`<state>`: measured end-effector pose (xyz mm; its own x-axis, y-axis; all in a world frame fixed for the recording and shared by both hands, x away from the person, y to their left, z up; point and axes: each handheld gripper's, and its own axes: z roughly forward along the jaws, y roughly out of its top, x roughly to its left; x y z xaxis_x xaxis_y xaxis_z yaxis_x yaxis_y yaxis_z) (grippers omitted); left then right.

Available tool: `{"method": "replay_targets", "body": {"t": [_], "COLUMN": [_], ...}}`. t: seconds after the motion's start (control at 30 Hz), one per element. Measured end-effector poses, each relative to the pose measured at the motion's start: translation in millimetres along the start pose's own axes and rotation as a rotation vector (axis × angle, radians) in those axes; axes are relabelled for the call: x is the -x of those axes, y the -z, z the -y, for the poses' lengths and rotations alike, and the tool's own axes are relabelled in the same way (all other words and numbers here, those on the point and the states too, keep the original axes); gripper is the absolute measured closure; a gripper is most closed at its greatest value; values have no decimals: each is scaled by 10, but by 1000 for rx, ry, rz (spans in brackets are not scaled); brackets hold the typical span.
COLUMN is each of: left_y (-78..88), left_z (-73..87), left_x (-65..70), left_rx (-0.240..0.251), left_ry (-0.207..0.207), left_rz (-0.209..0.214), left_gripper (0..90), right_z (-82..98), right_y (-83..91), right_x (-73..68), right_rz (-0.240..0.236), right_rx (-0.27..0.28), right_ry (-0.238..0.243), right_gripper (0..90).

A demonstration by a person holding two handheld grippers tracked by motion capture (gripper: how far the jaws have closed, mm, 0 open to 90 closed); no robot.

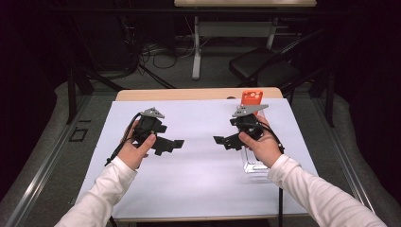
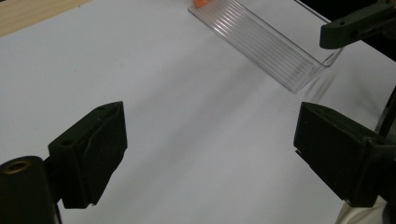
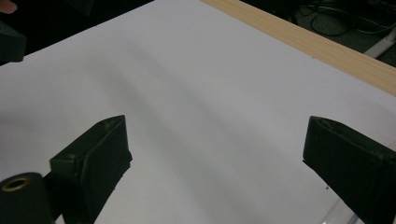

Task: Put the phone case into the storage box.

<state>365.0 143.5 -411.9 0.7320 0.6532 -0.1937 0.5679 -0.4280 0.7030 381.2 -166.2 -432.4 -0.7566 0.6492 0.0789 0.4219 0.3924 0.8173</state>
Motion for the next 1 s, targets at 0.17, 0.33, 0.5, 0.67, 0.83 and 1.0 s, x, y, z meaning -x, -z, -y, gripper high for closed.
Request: {"method": "replay_targets", "body": {"t": [0.17, 0.33, 0.5, 0.67, 0.83, 1.0], "left_y": [5, 19, 10, -26, -49, -67], "left_z": [32, 65, 122, 196, 270, 347], "left_x": [16, 55, 105, 184, 245, 276], "left_rx": [8, 13, 28, 25, 32, 43], "left_ry": [0, -8, -5, -22, -40, -41], "left_rz": [2, 0, 17, 41, 41, 38], "left_gripper": [98, 98, 98, 98, 98, 98], "right_z": [29, 84, 172, 253, 331, 403], "right_y": [-29, -53, -71, -64, -59, -60], "right_x": [-116, -222, -320, -427, -507, -571], "right_rz": [-19, -26, -52, -59, -70, -86], "right_rx": [11, 22, 12, 16, 3, -6], "right_ry": [20, 48, 52, 72, 69, 63], "right_gripper": [65, 66, 66, 65, 65, 65]}}
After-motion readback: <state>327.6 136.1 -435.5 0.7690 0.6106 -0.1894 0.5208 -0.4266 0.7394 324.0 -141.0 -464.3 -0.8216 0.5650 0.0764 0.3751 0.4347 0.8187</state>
